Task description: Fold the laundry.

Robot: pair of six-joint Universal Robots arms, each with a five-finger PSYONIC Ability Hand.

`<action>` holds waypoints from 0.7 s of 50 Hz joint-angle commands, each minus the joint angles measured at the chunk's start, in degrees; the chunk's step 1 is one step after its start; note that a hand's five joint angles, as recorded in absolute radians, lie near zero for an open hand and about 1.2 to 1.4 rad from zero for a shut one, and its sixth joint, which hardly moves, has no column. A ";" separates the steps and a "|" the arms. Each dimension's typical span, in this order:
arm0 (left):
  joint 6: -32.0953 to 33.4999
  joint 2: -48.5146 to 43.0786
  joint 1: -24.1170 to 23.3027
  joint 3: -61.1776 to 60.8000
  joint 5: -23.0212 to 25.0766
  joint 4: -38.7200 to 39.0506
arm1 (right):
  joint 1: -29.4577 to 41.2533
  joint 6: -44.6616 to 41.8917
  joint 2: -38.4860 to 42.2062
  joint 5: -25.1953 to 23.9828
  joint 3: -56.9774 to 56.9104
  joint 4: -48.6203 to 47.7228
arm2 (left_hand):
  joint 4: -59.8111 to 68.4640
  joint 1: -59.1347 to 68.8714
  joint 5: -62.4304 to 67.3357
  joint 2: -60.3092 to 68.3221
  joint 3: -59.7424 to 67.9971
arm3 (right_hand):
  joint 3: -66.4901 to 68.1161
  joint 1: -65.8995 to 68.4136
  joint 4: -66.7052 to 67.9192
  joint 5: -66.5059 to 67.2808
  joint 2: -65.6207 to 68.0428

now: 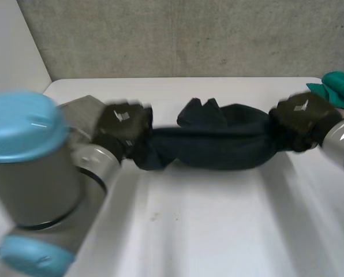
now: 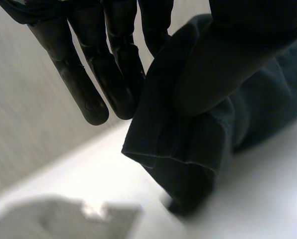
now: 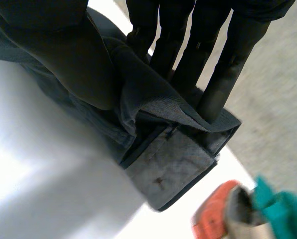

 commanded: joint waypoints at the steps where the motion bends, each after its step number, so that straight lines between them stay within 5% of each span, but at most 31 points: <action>1: 8.68 16.07 -0.14 1.72 0.22 -1.70 | -0.28 -0.90 -5.58 -1.08 -17.70 14.39 | 11.41 15.51 13.17 11.42 11.78 | 11.01 17.97 11.24 14.39 13.08; 12: 14.67 13.98 -0.41 8.59 -0.04 -6.09 | -3.10 -2.49 -6.12 -2.83 -22.91 16.15 | 11.41 15.51 13.17 11.42 11.78 | 11.01 17.97 11.24 14.39 13.08; 22: 15.46 -7.98 1.70 14.02 0.13 -3.90 | -1.34 -2.22 7.50 -3.37 -17.46 8.26 | 11.41 15.51 13.17 11.42 11.78 | 11.01 17.97 11.24 14.39 13.08; 30: 20.02 -18.19 5.74 36.42 2.15 6.28 | -0.29 -1.52 16.47 3.83 -24.39 -16.42 | 11.41 15.51 13.17 11.42 11.78 | 11.01 17.97 11.24 14.39 13.08; 35: 21.26 -18.64 6.27 47.86 8.21 18.93 | 2.34 1.97 17.09 5.69 -29.14 -44.15 | 11.41 15.51 13.17 11.42 11.78 | 11.01 17.97 11.24 14.39 13.08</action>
